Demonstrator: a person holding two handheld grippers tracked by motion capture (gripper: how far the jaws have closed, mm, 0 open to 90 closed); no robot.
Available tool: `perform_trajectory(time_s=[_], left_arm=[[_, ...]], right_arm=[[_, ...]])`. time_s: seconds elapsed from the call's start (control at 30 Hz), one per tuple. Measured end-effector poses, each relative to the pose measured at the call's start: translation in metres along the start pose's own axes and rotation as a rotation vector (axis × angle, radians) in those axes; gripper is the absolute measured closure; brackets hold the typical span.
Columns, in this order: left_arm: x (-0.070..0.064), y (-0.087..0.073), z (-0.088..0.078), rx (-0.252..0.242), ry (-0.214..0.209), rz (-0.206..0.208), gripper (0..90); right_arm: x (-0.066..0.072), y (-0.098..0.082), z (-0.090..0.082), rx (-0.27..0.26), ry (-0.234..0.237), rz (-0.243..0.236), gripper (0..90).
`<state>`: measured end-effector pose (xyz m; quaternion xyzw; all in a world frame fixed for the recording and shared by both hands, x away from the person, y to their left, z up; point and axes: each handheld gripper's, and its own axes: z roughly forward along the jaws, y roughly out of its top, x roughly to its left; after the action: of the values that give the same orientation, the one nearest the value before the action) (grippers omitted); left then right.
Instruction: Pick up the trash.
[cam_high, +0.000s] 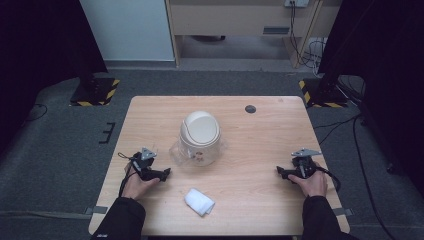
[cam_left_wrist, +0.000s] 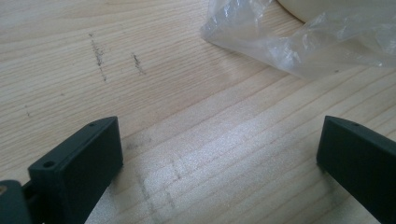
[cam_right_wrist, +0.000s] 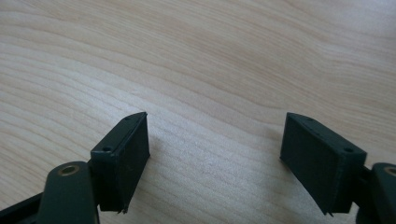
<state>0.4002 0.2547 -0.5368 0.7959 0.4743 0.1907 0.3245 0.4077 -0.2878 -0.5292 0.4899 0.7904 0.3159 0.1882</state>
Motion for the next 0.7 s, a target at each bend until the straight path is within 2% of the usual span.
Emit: perform_trajectory(time_s=[0.1, 0.27, 0.37, 0.7], left_arm=[[0.000, 0.000, 0.000, 0.000, 0.000, 0.000, 0.0], [0.000, 0.000, 0.000, 0.000, 0.000, 0.000, 0.0], [0.000, 0.000, 0.000, 0.001, 0.000, 0.002, 0.0], [0.000, 0.000, 0.000, 0.001, 0.000, 0.002, 0.0]], right_arm=[[0.000, 0.005, -0.005, -0.042, 0.001, 0.014, 24.0], [0.002, 0.015, -0.017, -0.153, 0.010, 0.057, 22.3], [0.006, 0.020, -0.025, -0.202, 0.017, 0.075, 22.2], [0.021, 0.043, -0.048, -0.362, 0.043, 0.054, 20.2]])
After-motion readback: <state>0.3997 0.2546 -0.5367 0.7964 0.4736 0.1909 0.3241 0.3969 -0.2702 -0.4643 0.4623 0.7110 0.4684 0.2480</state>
